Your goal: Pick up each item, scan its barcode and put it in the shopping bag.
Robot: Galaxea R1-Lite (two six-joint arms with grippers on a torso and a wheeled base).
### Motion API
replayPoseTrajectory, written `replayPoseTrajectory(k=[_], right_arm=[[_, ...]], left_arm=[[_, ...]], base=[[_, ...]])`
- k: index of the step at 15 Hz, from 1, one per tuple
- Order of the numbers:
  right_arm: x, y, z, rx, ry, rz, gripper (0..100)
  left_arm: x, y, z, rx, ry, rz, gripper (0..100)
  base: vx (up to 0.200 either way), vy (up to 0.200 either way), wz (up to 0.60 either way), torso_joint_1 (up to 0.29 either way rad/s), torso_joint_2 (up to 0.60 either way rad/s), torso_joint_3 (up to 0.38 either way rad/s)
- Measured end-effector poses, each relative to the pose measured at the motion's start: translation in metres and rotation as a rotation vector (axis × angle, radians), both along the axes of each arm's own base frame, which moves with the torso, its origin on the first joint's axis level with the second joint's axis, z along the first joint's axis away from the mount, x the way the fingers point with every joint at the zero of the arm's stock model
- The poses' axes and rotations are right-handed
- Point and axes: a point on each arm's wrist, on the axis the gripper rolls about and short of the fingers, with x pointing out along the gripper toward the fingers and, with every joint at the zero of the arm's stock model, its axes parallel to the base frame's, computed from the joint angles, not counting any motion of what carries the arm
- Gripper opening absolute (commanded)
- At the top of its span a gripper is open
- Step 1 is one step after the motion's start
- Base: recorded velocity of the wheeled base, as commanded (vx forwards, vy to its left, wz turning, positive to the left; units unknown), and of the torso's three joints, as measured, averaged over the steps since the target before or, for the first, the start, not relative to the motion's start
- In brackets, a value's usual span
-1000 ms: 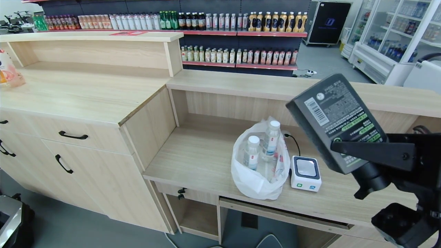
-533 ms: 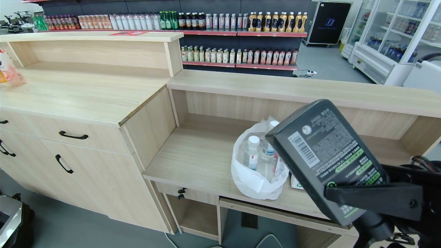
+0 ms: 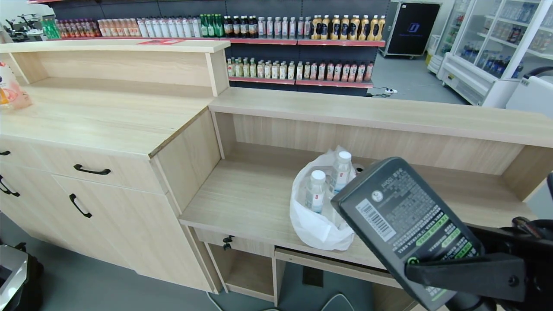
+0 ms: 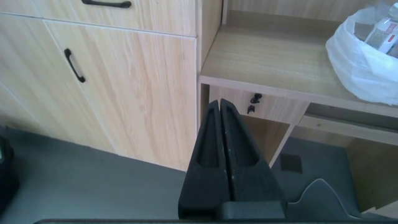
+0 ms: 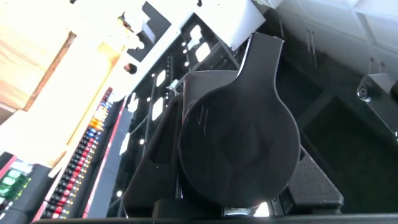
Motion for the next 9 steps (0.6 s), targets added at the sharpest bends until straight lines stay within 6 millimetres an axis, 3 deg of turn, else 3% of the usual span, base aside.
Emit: replayPoseTrajectory(k=[9], right_arm=[[-0.0112,-0.0099,0.0061,-0.017,0.023,-0.009,0]], left_arm=[[0.0,0.0,0.0,0.0,0.0,0.0,0]], base=[[0.0,0.0,0.0,0.0,0.0,0.0]])
